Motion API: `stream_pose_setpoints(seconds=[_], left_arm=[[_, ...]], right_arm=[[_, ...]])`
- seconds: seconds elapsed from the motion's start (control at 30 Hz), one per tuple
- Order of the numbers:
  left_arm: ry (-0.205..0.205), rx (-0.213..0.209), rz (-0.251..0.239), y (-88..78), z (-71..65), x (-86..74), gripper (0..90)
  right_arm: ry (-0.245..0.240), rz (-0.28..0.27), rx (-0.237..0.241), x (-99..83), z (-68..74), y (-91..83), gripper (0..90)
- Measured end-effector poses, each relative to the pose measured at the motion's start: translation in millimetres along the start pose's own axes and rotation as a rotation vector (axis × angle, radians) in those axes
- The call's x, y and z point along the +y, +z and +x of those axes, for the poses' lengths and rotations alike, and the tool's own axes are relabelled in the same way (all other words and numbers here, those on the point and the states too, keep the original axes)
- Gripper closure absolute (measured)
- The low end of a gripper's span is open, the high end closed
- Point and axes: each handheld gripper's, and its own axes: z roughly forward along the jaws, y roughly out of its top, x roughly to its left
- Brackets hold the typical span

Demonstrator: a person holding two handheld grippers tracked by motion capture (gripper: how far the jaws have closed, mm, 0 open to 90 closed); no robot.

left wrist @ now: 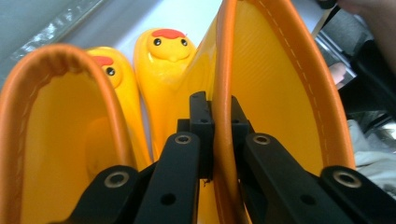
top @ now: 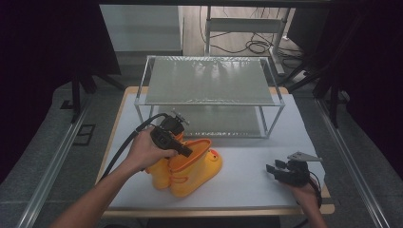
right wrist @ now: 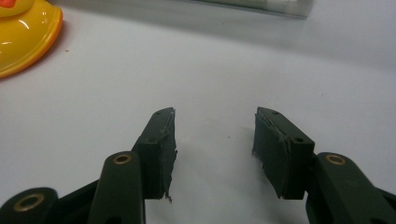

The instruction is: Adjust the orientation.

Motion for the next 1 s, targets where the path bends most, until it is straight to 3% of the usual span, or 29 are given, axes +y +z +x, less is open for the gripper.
stream_pose_setpoints(seconds=[0.2,0.3,0.4,0.53,0.73,1.0], left_arm=[[0.041,0.022,0.017,0.5,-6.6,-2.6,84.4],[0.03,-0.001,-0.021,-5.4,-7.0,-1.5,76.6],[0.029,0.024,-0.04,-11.8,-6.1,1.2,66.5],[0.022,0.027,-0.061,-15.3,-7.2,3.9,56.2],[-0.007,-0.018,-0.091,-22.0,-4.1,7.4,48.1],[-0.03,-0.052,-0.163,-47.6,3.6,5.0,43.0]], right_arm=[[0.001,0.001,-0.001,0.0,0.0,0.0,48.0],[0.001,0.0,-0.001,0.0,0.0,0.0,48.0],[0.002,0.002,0.001,0.1,-0.2,-0.2,48.1],[0.0,0.0,0.0,0.0,0.0,0.0,48.1],[0.0,-0.001,-0.001,0.0,0.0,0.0,48.0],[0.005,0.002,0.003,0.1,-0.5,-0.3,47.9]])
